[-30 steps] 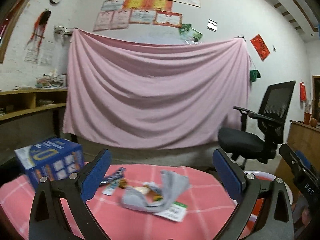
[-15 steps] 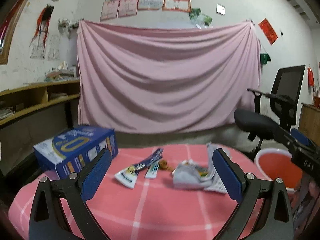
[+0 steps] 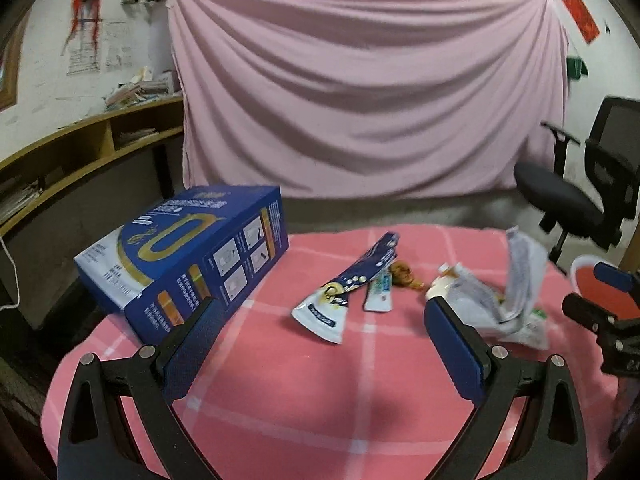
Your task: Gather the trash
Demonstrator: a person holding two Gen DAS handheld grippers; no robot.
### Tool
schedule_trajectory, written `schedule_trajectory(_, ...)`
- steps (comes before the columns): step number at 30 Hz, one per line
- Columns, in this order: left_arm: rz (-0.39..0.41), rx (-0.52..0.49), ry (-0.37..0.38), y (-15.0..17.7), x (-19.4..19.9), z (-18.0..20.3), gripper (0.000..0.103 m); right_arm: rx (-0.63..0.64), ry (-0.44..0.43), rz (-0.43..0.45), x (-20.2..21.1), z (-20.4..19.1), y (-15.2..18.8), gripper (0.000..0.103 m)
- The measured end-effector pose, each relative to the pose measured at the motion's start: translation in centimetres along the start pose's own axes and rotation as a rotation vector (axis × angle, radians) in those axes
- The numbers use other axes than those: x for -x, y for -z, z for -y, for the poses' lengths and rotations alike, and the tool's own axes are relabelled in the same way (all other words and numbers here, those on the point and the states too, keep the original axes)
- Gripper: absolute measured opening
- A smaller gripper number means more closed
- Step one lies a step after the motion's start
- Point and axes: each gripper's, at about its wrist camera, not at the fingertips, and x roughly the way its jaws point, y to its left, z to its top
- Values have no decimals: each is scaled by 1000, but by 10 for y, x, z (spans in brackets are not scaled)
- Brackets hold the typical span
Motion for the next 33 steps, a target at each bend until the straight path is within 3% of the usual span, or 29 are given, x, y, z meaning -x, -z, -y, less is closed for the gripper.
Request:
schedule_trajectory(8, -92, -50, 33, -3, -33, -5, 90, 16, -86, -231, -41, -5, 3, 103)
schedule_trajectory(11, -128, -71, 37, -6, -45, -5, 81, 7, -99, -286, -51, -4, 6, 99)
schedule_trajectory(14, -164, -92, 36, -7, -59, -3, 75, 8, -123, -298, -53, -6, 6, 88)
schedule_trajectory(19, -249, -120, 51, -2, -76, 2, 48, 11, -162, -292, -47, -4, 7, 70)
schedule_trajectory(22, -295, -148, 48, 1, -83, 6, 26, -6, -184, -284, -44, 0, 7, 65)
schedule_trajectory(25, -300, -154, 41, 2, -82, 7, 14, -28, -213, -271, -40, 5, 6, 61)
schedule_trajectory(32, -297, -100, 59, 12, -62, 5, 12, -39, -260, -263, -30, 6, 8, 51)
schedule_trajectory(33, -295, -88, 63, 14, -58, 4, 8, -36, -263, -262, -28, 4, 9, 51)
